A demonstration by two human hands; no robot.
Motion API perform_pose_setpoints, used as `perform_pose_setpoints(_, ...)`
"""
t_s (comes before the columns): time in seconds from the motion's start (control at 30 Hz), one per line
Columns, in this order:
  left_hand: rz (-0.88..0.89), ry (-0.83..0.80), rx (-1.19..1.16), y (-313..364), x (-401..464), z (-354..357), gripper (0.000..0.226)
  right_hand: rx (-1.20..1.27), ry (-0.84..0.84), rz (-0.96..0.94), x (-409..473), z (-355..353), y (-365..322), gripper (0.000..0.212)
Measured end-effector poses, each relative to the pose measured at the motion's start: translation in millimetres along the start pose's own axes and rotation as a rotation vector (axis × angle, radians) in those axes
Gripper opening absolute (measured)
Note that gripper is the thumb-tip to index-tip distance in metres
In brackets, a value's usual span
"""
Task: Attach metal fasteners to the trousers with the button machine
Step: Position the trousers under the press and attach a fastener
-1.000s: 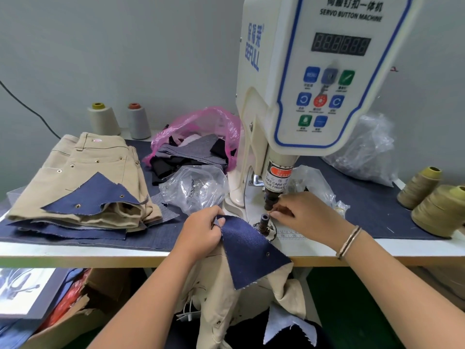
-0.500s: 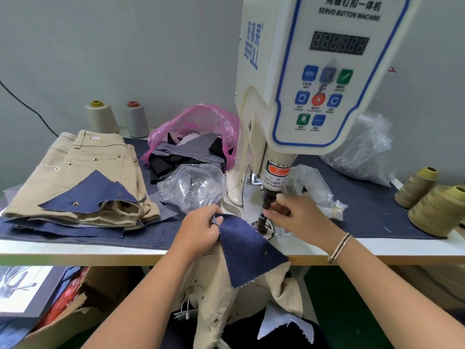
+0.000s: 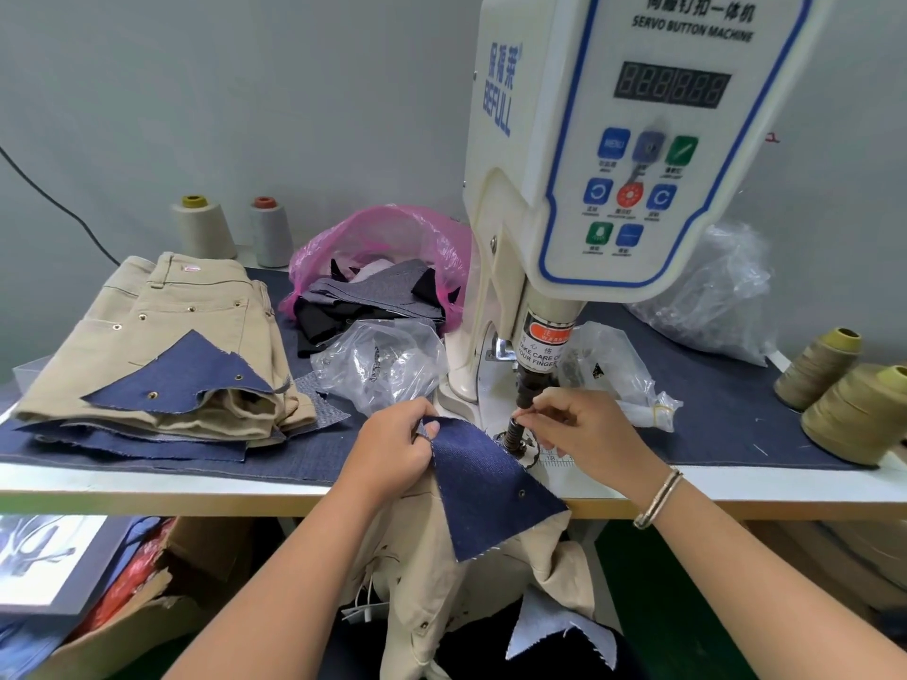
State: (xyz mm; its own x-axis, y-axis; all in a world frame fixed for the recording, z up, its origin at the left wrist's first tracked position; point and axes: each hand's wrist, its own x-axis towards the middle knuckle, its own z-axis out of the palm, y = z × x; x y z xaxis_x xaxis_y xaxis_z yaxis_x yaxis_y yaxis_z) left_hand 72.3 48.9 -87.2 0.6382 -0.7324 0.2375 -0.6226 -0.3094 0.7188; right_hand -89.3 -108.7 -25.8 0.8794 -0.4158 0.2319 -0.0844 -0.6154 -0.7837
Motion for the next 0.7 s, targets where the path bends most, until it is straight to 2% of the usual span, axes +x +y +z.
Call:
perform_pose_setpoints(0.13, 0.0, -0.02, -0.023, 0.1, 1.0, -1.3, 0.013, -0.021, 0.058, -0.016, -5.1, 1.5, 2.9, 0.015)
perform_pose_setpoints(0.23, -0.007, -0.085, -0.157, 2.8, 0.1, -10.4, 0.024, 0.029, 0.23, -0.012, -20.2, 3.8, 7.6, 0.02)
perform_pose_setpoints(0.3, 0.012, -0.186, -0.248, 11.3, 0.3, -23.3, 0.026, 0.06, 0.296, -0.013, -35.6, 10.6, 11.6, 0.022)
perform_pose_setpoints(0.37, 0.039, -0.352, -0.345, 24.2, 1.1, -36.6, 0.015, 0.098, 0.224, 0.025, -49.7, 20.3, 16.3, 0.02)
perform_pose_setpoints(0.43, 0.068, -0.535, -0.405, 42.6, 1.3, -47.5, 0.017, 0.174, 0.095, 0.071, -58.8, 27.2, 19.9, 0.018)
perform_pose_setpoints(0.5, 0.097, -0.667, -0.406, 60.5, 0.5, -52.9, 0.013, 0.178, 0.033, 0.077, -61.5, 27.1, 21.1, 0.026)
perform_pose_setpoints(0.63, 0.135, -0.759, -0.431, 82.1, 4.7, -57.8, 0.012, 0.139, -0.088, 0.037, -55.5, 20.3, 20.0, 0.037)
perform_pose_setpoints(0.7, 0.114, -0.751, -0.467, 82.6, 9.0, -59.8, 0.008, 0.276, -0.113, 0.11, -50.1, 11.1, 18.6, 0.038)
